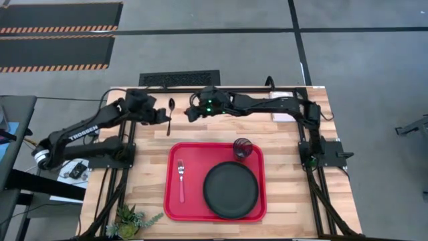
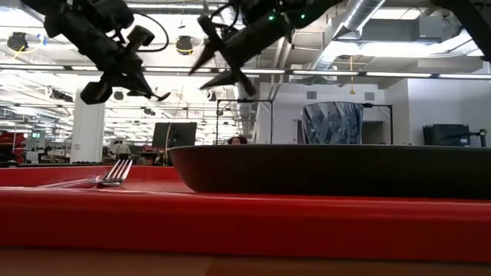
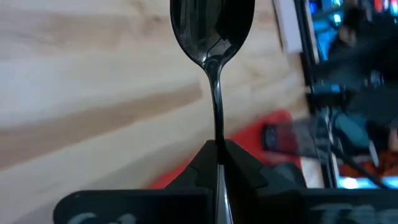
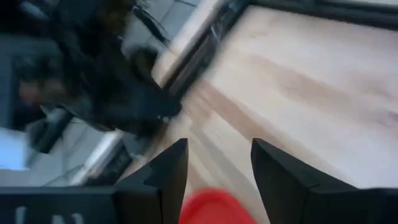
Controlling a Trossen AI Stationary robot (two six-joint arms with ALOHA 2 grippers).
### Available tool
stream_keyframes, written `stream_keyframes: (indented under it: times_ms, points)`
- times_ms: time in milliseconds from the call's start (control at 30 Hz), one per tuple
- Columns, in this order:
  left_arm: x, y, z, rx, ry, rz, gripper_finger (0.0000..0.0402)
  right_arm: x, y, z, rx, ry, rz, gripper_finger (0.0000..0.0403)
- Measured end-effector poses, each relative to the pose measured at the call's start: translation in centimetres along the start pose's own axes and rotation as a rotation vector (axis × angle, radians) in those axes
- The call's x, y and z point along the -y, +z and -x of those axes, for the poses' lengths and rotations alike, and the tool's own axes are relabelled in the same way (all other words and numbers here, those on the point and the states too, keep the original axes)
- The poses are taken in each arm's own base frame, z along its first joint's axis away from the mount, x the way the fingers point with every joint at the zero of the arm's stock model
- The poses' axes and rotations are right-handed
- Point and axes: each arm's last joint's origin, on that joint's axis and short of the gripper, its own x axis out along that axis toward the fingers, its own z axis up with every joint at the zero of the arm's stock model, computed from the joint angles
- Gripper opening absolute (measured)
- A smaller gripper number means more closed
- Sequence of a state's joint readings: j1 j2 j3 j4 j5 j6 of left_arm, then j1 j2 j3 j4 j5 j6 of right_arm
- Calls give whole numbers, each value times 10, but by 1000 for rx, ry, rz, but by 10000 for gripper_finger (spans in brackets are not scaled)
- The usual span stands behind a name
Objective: Pick and place plate/cup/fork/spoon on tray
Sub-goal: Put the spoon into the red serving tray
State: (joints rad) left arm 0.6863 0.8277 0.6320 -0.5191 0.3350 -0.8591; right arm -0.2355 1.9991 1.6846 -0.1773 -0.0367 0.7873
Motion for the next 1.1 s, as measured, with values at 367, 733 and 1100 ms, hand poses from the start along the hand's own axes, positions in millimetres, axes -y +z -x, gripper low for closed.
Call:
stream_keyframes:
  times_ms: [367,733,1100]
  points:
    - [16,-23,-17,-64,38,-82,0,11,-11,-33,1,64,-54,193]
    - [26,-47,-32,-225,33,-188,0,17,-16,-41,-36,67,-53,188]
    - [30,-55,-35,-195,58,-224,0,17,-25,-41,-123,65,-42,172]
